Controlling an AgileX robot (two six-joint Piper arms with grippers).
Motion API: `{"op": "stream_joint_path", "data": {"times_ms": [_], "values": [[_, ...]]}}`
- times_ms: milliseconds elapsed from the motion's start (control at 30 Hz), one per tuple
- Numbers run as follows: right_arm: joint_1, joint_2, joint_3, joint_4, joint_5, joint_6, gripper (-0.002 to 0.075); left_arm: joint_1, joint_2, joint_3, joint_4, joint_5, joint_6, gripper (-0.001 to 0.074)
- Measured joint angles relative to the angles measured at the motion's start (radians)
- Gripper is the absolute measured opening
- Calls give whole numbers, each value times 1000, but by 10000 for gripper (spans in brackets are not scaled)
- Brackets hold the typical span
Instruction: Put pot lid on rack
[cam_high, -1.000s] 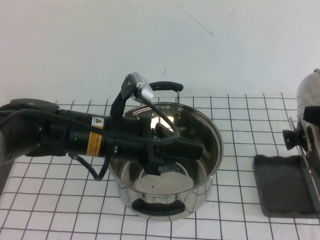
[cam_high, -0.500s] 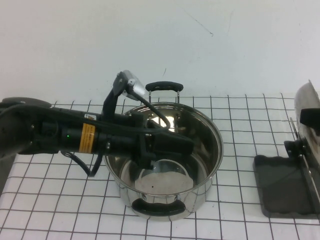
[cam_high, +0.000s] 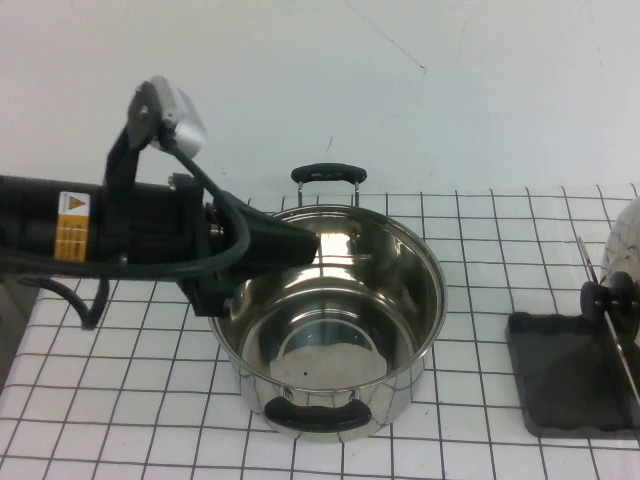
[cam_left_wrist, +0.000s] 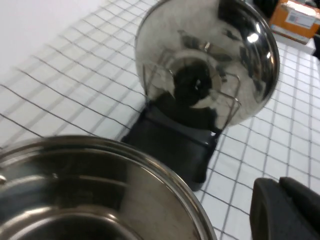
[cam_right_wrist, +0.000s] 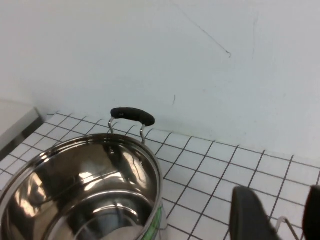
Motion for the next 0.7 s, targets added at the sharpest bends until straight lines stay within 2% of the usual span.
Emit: {"op": "stream_joint_path", "data": {"times_ms": [233,333,467,600,700], "values": [[-2,-133,0,-9,12,15,223,4,-256,52,12,122,-35,-1],[-2,-222,0,-11,16,22,170,4,-419,125,12,286,-41,-1],[-2,-365,0,-11,16,26,49,4,-615,249,12,546,-46,-1],[-2,-521,0,-11,11,26,9,4,-810,407,9,768,-48,-1],[-2,-635,0,-11,12,4,2,6,-915,517,6,852,-57,-1]]}}
